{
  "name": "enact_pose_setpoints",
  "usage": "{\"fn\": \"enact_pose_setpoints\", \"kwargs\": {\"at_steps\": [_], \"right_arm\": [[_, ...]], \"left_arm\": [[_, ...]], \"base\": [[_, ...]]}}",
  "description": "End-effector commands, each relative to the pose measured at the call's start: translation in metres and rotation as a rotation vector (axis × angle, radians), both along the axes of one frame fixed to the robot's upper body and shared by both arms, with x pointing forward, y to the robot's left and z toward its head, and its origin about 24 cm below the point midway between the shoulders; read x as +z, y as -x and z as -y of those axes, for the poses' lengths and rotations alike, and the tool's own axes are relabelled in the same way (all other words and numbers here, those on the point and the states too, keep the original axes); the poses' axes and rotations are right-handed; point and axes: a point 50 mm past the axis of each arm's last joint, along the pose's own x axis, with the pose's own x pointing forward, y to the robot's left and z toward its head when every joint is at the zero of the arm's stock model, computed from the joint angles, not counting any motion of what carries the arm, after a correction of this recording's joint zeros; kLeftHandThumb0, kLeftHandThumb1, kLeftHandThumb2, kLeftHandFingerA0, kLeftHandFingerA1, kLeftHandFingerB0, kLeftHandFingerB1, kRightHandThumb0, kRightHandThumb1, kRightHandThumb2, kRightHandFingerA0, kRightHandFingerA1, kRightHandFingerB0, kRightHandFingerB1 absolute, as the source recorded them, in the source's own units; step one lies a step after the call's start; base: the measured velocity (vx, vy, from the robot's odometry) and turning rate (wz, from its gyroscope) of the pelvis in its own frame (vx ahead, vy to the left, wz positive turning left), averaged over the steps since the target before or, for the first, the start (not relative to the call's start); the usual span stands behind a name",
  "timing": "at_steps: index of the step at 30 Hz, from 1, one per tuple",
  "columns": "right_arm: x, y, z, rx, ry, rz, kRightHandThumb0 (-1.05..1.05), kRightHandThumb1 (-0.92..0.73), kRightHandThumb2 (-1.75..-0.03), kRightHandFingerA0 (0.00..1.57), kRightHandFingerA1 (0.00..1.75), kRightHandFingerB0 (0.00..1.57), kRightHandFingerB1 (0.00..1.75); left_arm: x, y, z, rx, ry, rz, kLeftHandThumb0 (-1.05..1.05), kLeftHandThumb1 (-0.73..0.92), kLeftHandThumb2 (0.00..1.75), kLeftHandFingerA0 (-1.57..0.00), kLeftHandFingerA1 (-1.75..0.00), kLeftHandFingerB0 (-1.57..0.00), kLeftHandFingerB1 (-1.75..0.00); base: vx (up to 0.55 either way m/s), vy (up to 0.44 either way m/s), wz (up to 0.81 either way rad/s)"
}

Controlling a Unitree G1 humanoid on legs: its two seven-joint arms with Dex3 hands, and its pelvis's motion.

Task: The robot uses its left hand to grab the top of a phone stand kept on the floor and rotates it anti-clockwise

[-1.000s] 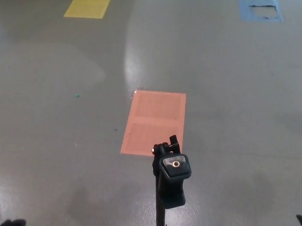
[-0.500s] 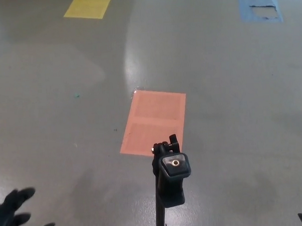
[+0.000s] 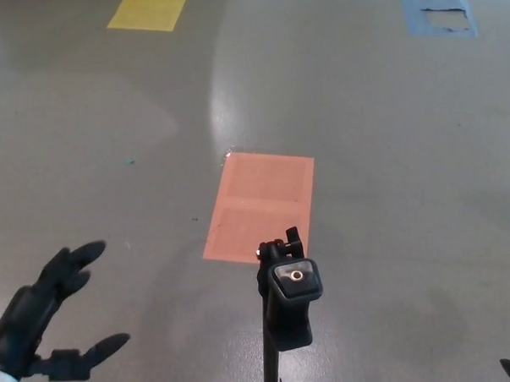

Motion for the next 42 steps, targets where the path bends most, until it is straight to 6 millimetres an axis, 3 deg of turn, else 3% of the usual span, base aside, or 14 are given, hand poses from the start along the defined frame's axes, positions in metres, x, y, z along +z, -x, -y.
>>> {"fn": "enact_pose_setpoints", "kwargs": {"at_steps": [1, 8, 9, 12, 13, 16, 23, 25, 26, 27, 28, 33, 34, 42], "right_arm": [[0.008, -0.002, 0.01, -0.035, 0.015, 0.062, -0.41, -0.74, -0.65, 0.72, 0.51, 0.11, 0.19], [0.008, -0.003, 0.01, -0.038, 0.017, 0.062, -0.42, -0.76, -0.62, 0.73, 0.49, 0.08, 0.25], [0.009, -0.004, 0.01, -0.039, 0.016, 0.061, -0.42, -0.76, -0.62, 0.71, 0.48, 0.07, 0.25], [0.009, -0.005, 0.01, -0.036, 0.014, 0.06, -0.42, -0.76, -0.62, 0.71, 0.48, 0.08, 0.24], [0.01, -0.005, 0.01, -0.036, 0.013, 0.061, -0.49, -0.64, -0.85, 0.65, 0.6, 0.05, 0.27], [0.01, -0.005, 0.01, -0.035, 0.013, 0.064, -0.49, -0.64, -0.85, 0.65, 0.6, 0.05, 0.26], [0.012, -0.007, 0.01, -0.03, 0.015, 0.071, -0.49, -0.64, -0.86, 0.66, 0.61, 0.05, 0.26], [0.012, -0.008, 0.01, -0.029, 0.014, 0.073, -0.5, -0.64, -0.86, 0.66, 0.61, 0.04, 0.26], [0.013, -0.008, 0.01, -0.03, 0.014, 0.074, -0.43, -0.76, -0.62, 0.74, 0.5, 0.06, 0.25], [0.013, -0.009, 0.01, -0.03, 0.014, 0.074, -0.43, -0.76, -0.62, 0.74, 0.5, 0.06, 0.25], [0.013, -0.009, 0.01, -0.029, 0.017, 0.073, -0.5, -0.65, -0.83, 0.67, 0.6, 0.06, 0.25], [0.014, -0.01, 0.01, -0.035, 0.017, 0.068, -0.44, -0.76, -0.62, 0.73, 0.49, 0.06, 0.25], [0.014, -0.01, 0.01, -0.035, 0.016, 0.067, -0.51, -0.64, -0.87, 0.66, 0.61, 0.04, 0.26], [0.015, -0.012, 0.01, -0.04, 0.006, 0.074, -0.5, -0.65, -0.84, 0.66, 0.6, 0.06, 0.24]], "left_arm": [[0.102, 0.042, 0.071, -0.558, -0.047, 0.518, -0.59, 0.41, 0.69, -0.1, -0.31, -0.06, -0.33], [0.12, 0.051, 0.086, -0.597, -0.179, 0.562, -0.66, 0.43, 0.72, -0.11, -0.31, -0.02, -0.33], [0.122, 0.053, 0.089, -0.602, -0.204, 0.576, -0.62, 0.5, 0.58, -0.14, -0.26, 0.0, -0.29], [0.123, 0.058, 0.095, -0.626, -0.221, 0.604, -0.59, 0.5, 0.58, -0.13, -0.25, 0.0, -0.3], [0.124, 0.059, 0.097, -0.631, -0.233, 0.615, -0.66, 0.44, 0.74, -0.1, -0.28, 0.0, -0.29], [0.126, 0.062, 0.101, -0.64, -0.261, 0.644, -0.6, 0.53, 0.59, -0.11, -0.25, 0.0, -0.27], [0.132, 0.067, 0.108, -0.669, -0.285, 0.681, -0.58, 0.52, 0.61, -0.09, -0.23, 0.0, -0.21], [0.134, 0.069, 0.11, -0.672, -0.283, 0.687, -0.67, 0.44, 0.75, -0.08, -0.24, 0.0, -0.27], [0.135, 0.069, 0.11, -0.675, -0.277, 0.7, -0.56, 0.51, 0.62, -0.1, -0.24, 0.0, -0.23], [0.136, 0.07, 0.111, -0.679, -0.272, 0.715, -0.56, 0.51, 0.62, -0.1, -0.24, 0.0, -0.23], [0.136, 0.07, 0.111, -0.681, -0.269, 0.718, -0.56, 0.52, 0.61, -0.09, -0.23, 0.0, -0.24], [0.137, 0.074, 0.114, -0.692, -0.276, 0.72, -0.65, 0.43, 0.73, -0.09, -0.24, 0.0, -0.26], [0.136, 0.074, 0.115, -0.693, -0.278, 0.728, -0.57, 0.53, 0.62, -0.09, -0.23, 0.0, -0.21], [0.133, 0.069, 0.12, -0.701, -0.295, 0.751, -0.65, 0.43, 0.75, -0.08, -0.25, 0.0, -0.26]], "base": [[0.0, 0.0, 0.0], [0.0, 0.0, 0.0], [0.0, 0.0, 0.0], [0.0, 0.0, 0.0], [0.0, 0.0, 0.0], [0.0, 0.0, 0.0], [0.0, 0.0, 0.0], [0.0, 0.0, 0.0], [0.0, 0.0, 0.0], [0.0, 0.0, 0.0], [0.0, 0.0, 0.0], [0.0, 0.0, 0.0], [0.0, 0.0, 0.0], [0.0, 0.0, 0.0]]}}
